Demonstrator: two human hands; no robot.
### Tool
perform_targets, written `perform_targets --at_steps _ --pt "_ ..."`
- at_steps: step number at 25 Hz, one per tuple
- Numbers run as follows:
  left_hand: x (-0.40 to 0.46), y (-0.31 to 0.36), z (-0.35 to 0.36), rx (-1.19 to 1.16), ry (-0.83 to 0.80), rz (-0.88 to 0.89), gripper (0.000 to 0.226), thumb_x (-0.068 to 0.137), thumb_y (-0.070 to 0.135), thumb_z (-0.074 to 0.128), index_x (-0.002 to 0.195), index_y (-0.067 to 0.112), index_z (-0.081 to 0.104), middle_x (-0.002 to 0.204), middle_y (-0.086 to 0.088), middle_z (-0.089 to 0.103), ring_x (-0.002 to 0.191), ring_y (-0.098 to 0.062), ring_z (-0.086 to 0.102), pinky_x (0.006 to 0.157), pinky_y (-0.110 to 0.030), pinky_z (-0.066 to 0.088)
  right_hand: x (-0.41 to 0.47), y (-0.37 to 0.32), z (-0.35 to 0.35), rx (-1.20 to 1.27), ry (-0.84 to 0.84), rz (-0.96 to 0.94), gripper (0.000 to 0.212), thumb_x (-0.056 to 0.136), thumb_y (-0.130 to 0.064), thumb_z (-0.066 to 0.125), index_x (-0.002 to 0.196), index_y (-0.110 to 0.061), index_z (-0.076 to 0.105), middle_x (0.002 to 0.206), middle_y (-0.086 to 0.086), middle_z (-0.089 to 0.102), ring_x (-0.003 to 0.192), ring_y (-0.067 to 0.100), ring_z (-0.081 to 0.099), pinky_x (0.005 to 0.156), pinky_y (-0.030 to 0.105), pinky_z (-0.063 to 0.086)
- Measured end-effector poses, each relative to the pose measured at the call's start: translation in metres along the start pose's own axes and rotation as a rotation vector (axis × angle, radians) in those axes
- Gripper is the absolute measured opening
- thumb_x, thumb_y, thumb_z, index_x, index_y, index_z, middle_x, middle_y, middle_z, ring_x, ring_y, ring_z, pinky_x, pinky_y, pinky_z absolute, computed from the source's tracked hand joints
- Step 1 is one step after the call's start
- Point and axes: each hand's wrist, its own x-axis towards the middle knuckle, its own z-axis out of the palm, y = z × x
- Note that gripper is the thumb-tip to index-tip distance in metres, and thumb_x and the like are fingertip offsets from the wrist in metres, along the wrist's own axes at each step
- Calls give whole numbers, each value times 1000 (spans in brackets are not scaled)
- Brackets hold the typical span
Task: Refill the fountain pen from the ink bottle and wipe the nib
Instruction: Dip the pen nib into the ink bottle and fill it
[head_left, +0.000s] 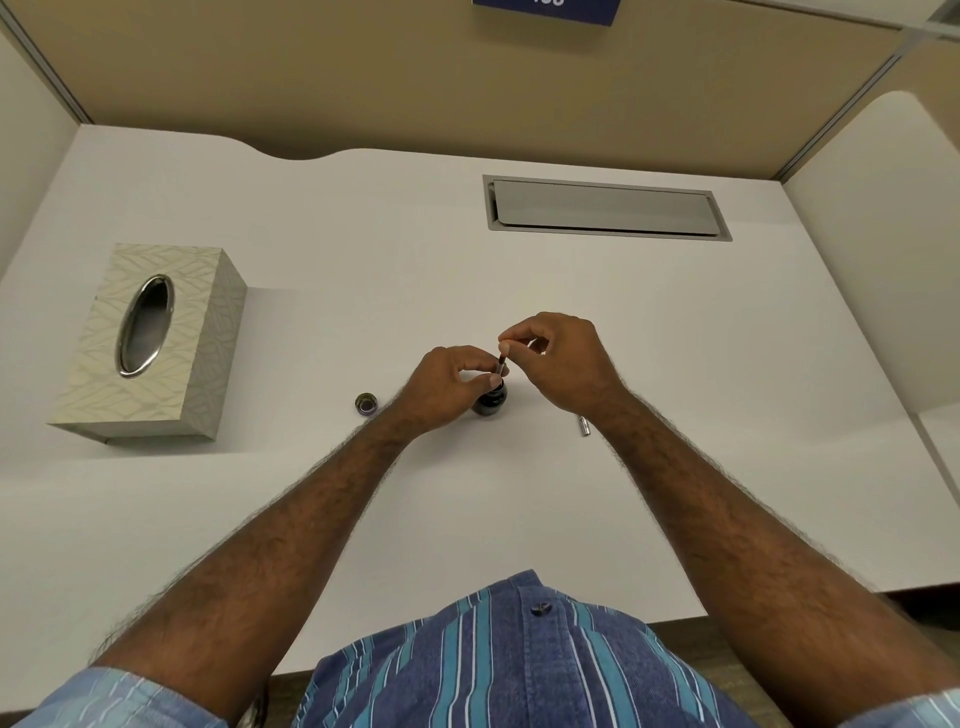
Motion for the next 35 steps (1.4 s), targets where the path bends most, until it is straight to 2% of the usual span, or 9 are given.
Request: perform_targets --at_steps 4,9,12,15,19,25,30,32,35 --pt "-1 1 1 9 13 -12 16 94 23 75 107 19 83 112 8 79 111 -7 71 107 -33 50 0 0 2 19 36 37 11 91 -32 80 87 -22 81 87 -12 77 79 2 66 72 20 51" --pt "-1 2 1 6 14 -14 15 94 21 75 106 19 83 112 7 79 110 -8 71 104 -30 50 -2 1 2 62 -11 0 8 94 -25 77 100 -26 81 101 -11 77 83 4 67 73 11 45" --pt "-1 2 1 13 14 -12 15 94 21 75 107 19 83 112 8 79 111 -8 71 104 -29 50 -1 -1 3 28 14 -1 3 93 -27 78 92 -27 81 94 -11 77 82 3 67 74 17 48" --pt "-1 4 1 11 15 -19 16 94 19 74 107 18 83 113 10 79 112 -5 70 104 -26 49 -1 -1 4 34 50 31 10 90 -32 81 83 -26 77 87 -11 75 77 3 65 70 19 50" --pt "-1 4 1 26 18 -7 16 94 20 75 108 17 83 113 8 79 111 -5 71 103 -26 50 -2 1 2 72 11 12 10 93 -29 78 102 -25 81 97 -13 76 79 1 65 71 9 44" --pt "-2 6 1 25 26 -3 15 94 20 74 106 19 83 111 11 79 110 -4 70 101 -22 49 0 -2 0 41 48 13 6 92 -27 79 90 -21 81 92 -9 78 81 4 66 72 18 49" --pt "-1 8 2 40 40 -3 15 94 18 75 106 17 83 111 9 79 109 -4 70 95 -12 45 -2 0 0 63 5 2 9 94 -27 77 101 -23 80 98 -12 76 80 1 64 71 7 44" --pt "-1 8 2 46 36 6 15 94 18 74 106 17 83 111 9 79 108 -4 70 96 -13 46 -2 1 0 53 -15 -13 10 95 -24 76 104 -24 81 101 -10 78 85 5 67 74 10 46" --pt "-2 8 2 42 34 5 15 95 17 74 107 18 83 112 9 79 109 -4 70 98 -15 46 -1 0 0 51 22 5 4 93 -26 79 92 -23 82 93 -11 78 82 2 66 74 16 47"
